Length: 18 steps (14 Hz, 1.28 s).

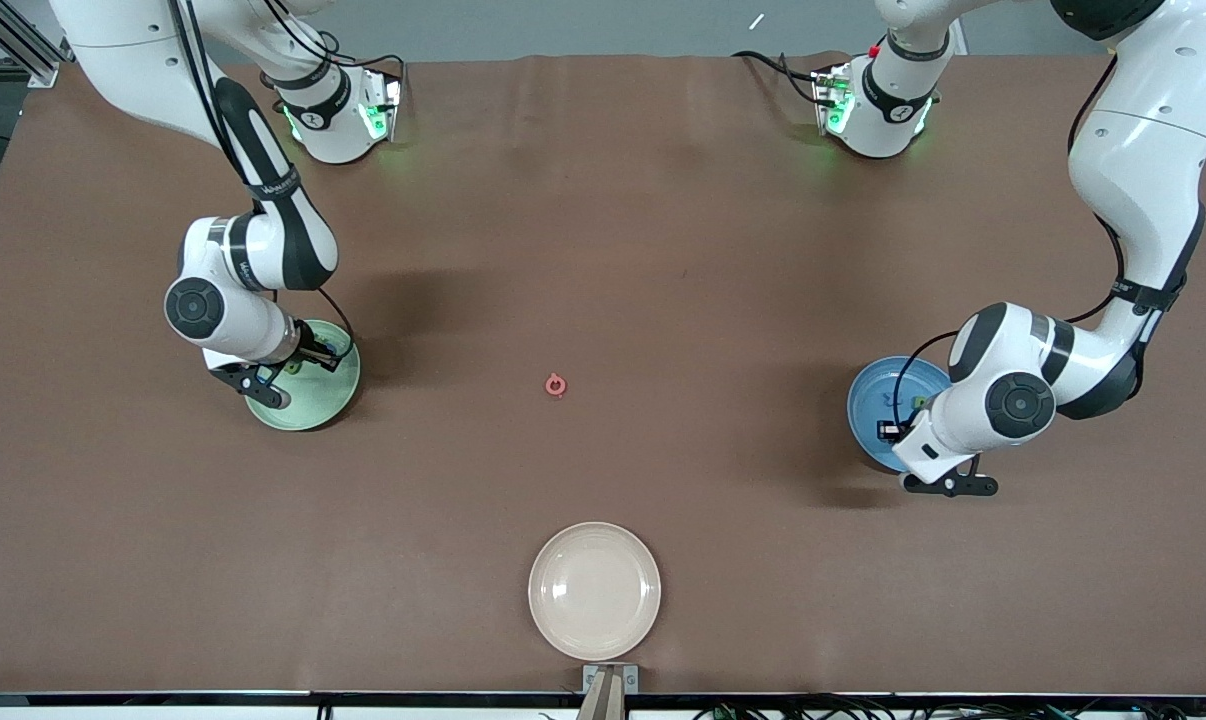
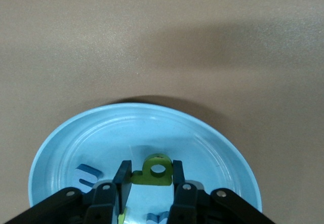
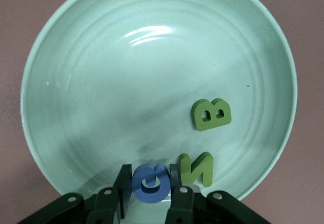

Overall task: Sort upper and lower case letters into plates
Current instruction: 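Release the green b into the blue plate while the right gripper reaches Q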

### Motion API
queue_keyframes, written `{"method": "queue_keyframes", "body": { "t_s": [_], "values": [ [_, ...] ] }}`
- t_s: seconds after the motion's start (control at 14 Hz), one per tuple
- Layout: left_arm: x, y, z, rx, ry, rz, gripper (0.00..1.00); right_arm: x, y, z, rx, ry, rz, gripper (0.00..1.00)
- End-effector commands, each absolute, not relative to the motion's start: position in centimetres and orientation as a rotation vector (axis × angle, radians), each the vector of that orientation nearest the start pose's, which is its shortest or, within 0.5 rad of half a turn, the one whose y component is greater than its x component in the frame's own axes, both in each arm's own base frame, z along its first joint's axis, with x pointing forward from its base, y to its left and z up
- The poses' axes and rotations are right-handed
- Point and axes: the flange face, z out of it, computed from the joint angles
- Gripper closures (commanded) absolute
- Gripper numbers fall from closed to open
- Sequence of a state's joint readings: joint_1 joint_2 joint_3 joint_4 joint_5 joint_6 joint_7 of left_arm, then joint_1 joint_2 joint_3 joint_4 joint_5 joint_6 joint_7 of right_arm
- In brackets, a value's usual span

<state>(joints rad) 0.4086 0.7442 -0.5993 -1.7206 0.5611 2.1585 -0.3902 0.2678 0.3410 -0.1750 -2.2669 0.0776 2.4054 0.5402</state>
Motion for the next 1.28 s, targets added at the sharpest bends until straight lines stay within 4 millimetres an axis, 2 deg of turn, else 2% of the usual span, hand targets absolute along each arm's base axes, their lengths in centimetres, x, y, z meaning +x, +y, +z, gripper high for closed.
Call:
{"method": "queue_keyframes", "body": {
  "t_s": [0.0, 0.07, 0.36, 0.5, 0.57, 0.64, 0.71, 0.78, 0.93, 1.07, 1.21],
  "values": [
    [64.9, -6.5, 19.6, -3.052, 0.116, 0.175, 0.79, 50.8, 4.1, 20.5, -3.093, 0.789, 0.269, 0.15],
    [64.8, -6.5, 19.5, -3.053, 0.117, 0.179, 0.78, 51.0, 4.3, 20.7, -3.094, 0.781, 0.270, 0.00],
    [64.7, -6.5, 19.0, -3.056, 0.116, 0.192, 0.77, 52.8, 5.3, 23.4, -3.094, 0.773, 0.337, 0.00],
    [64.7, -6.2, 18.7, -3.057, 0.110, 0.200, 0.76, 54.0, 7.4, 25.4, -3.086, 0.757, 0.371, 0.00],
    [64.7, -6.1, 18.7, -3.057, 0.108, 0.200, 0.73, 54.5, 9.0, 26.2, -3.069, 0.778, 0.372, 0.00],
    [64.6, -5.9, 18.8, -3.055, 0.106, 0.200, 0.60, 54.7, 11.1, 26.7, -3.042, 0.834, 0.361, 0.00],
    [64.8, -5.2, 19.1, -3.054, 0.092, 0.194, 0.21, 54.7, 13.7, 27.2, -3.035, 0.852, 0.337, 0.00],
    [64.8, -5.0, 19.5, -3.050, 0.100, 0.195, 0.00, 54.8, 16.2, 27.8, -3.031, 0.864, 0.310, 0.00],
    [64.9, -4.1, 21.4, -3.038, 0.112, 0.197, 0.00, 55.5, 21.3, 27.6, -2.991, 0.953, 0.286, 0.00],
    [64.6, -4.6, 24.4, -3.000, 0.114, 0.241, 0.00, 57.2, 26.1, 26.5, -2.964, 1.022, 0.260, 0.00],
    [64.3, -4.2, 27.1, -2.955, 0.097, 0.256, 0.00, 58.8, 29.5, 25.2, -2.957, 1.049, 0.224, 0.00]
  ]
}}
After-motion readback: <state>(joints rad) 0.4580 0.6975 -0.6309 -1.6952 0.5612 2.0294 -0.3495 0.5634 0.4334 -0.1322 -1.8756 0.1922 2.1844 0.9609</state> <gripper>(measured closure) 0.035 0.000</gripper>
